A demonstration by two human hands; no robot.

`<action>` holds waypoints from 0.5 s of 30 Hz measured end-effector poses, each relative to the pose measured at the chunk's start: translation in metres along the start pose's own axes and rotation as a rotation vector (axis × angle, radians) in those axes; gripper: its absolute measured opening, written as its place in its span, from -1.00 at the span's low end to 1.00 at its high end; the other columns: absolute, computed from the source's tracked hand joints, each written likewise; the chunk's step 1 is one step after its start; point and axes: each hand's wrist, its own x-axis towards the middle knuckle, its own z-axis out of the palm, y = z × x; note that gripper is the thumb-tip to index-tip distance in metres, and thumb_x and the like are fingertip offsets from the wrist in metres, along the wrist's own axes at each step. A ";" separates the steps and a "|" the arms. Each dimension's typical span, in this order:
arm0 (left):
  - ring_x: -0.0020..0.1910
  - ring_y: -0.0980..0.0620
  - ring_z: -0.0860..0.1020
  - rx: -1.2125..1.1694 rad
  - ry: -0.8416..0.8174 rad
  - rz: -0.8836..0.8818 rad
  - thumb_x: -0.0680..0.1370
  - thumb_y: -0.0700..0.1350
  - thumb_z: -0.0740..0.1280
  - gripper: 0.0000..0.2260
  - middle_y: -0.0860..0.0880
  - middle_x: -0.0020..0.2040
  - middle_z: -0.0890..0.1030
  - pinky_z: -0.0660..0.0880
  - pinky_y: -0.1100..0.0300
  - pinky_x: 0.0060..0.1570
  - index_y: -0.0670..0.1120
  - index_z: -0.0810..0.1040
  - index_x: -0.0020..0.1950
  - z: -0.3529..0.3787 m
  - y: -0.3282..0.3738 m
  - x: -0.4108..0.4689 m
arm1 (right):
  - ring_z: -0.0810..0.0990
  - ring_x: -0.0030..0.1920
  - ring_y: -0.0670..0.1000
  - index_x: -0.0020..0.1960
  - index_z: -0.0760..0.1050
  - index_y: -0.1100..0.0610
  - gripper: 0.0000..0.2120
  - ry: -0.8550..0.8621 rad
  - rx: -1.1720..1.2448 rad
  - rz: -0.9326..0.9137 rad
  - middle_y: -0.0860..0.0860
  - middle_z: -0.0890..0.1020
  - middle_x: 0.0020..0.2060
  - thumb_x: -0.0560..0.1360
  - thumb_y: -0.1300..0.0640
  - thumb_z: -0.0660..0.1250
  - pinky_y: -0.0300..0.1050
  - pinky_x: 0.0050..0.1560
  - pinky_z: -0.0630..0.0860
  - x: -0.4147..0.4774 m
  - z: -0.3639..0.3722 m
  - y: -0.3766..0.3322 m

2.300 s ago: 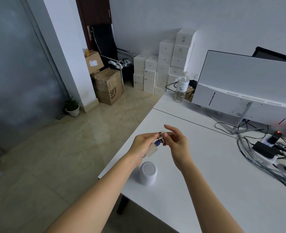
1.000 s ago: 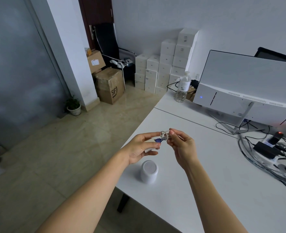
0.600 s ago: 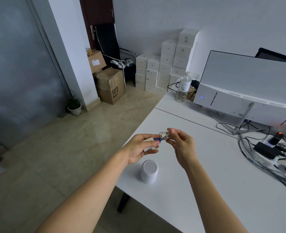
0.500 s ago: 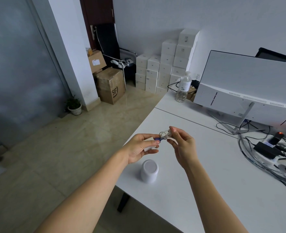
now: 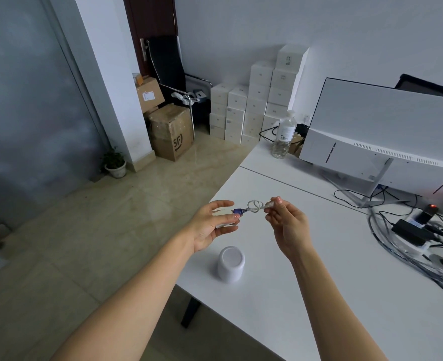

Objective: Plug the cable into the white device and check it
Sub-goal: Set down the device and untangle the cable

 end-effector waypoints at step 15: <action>-0.30 0.03 0.69 -0.132 0.080 0.026 0.43 -0.40 0.36 -0.83 -0.08 -0.29 0.71 0.59 0.33 -0.28 -0.23 0.54 -0.02 -0.023 0.000 0.003 | 0.70 -0.23 0.01 -0.08 0.49 0.17 -0.85 0.118 0.116 0.038 -0.02 0.58 -0.43 0.58 0.20 0.17 -0.16 -0.25 0.64 -0.001 -0.011 -0.005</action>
